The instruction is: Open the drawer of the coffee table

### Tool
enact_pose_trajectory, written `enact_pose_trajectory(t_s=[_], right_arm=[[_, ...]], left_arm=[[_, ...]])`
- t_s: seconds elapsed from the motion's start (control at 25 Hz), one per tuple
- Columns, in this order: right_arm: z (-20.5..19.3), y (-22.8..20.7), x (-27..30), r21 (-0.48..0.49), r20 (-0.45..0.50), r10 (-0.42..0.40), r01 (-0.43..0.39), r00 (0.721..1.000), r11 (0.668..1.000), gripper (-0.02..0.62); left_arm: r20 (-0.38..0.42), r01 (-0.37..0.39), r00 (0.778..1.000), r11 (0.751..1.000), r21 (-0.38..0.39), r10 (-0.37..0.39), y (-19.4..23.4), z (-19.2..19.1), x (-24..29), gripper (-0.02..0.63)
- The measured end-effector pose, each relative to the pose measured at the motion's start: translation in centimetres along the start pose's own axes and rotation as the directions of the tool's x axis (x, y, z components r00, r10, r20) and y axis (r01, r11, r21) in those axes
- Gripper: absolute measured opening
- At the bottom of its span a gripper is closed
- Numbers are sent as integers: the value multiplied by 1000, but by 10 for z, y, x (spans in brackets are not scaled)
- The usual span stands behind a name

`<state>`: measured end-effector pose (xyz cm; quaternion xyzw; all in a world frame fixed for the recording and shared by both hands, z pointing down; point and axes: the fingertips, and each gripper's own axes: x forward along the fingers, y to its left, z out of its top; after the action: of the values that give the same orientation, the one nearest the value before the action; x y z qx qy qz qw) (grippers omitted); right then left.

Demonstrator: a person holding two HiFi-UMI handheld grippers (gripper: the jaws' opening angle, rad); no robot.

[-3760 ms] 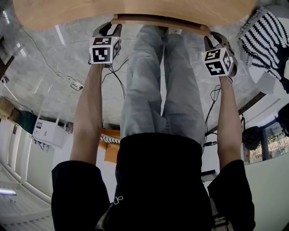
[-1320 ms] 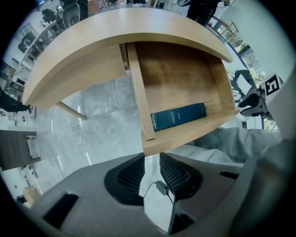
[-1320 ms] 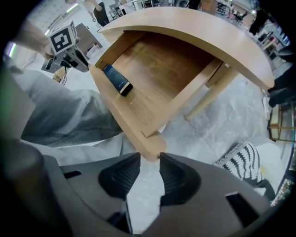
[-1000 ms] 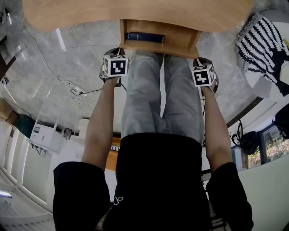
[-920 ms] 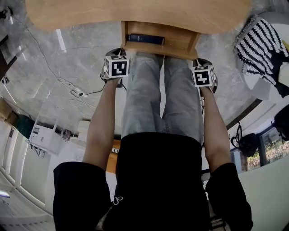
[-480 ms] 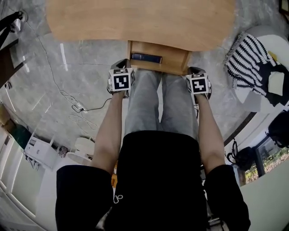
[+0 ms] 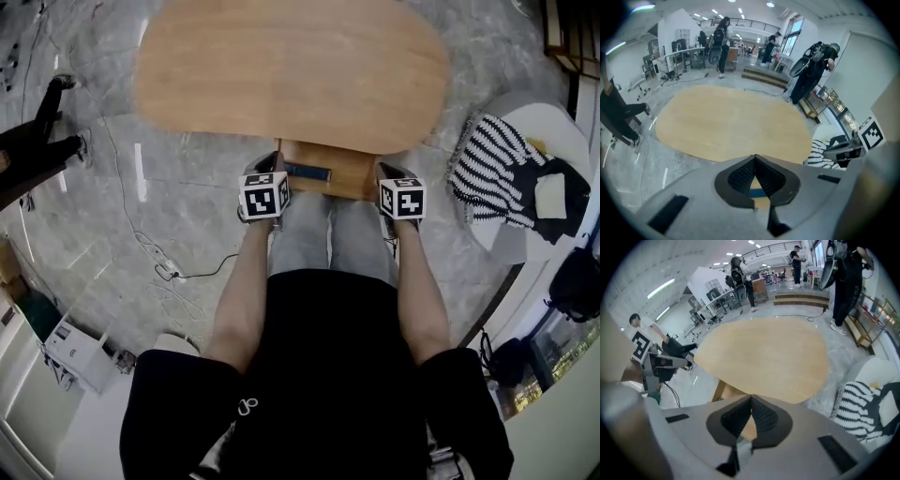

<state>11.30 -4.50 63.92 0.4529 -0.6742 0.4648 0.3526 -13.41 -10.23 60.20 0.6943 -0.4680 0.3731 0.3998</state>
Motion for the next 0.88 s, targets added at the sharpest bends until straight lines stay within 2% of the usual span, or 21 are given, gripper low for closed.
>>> enact_pose_trajectory(t_s=[0.24, 0.32, 0.44, 0.72, 0.88], right_arm=[[60, 16, -46, 80, 201, 17, -34, 980, 996, 11], [83, 18, -66, 109, 281, 4, -36, 960, 993, 11], [120, 18, -99, 137, 394, -20, -37, 919, 990, 11], [210, 22, -183, 111, 594, -49, -22, 803, 994, 11], [262, 31, -242, 46, 706, -42, 14, 707, 999, 11]], left_arm=[[169, 50, 985, 996, -69, -38, -25, 69, -43, 9], [228, 65, 973, 994, -86, -44, -30, 97, -59, 9], [320, 62, 946, 997, -43, -45, -38, 145, -88, 9], [546, 106, 834, 994, -19, -79, -69, 245, -164, 9], [644, 108, 757, 993, 47, -113, -90, 291, -210, 9]])
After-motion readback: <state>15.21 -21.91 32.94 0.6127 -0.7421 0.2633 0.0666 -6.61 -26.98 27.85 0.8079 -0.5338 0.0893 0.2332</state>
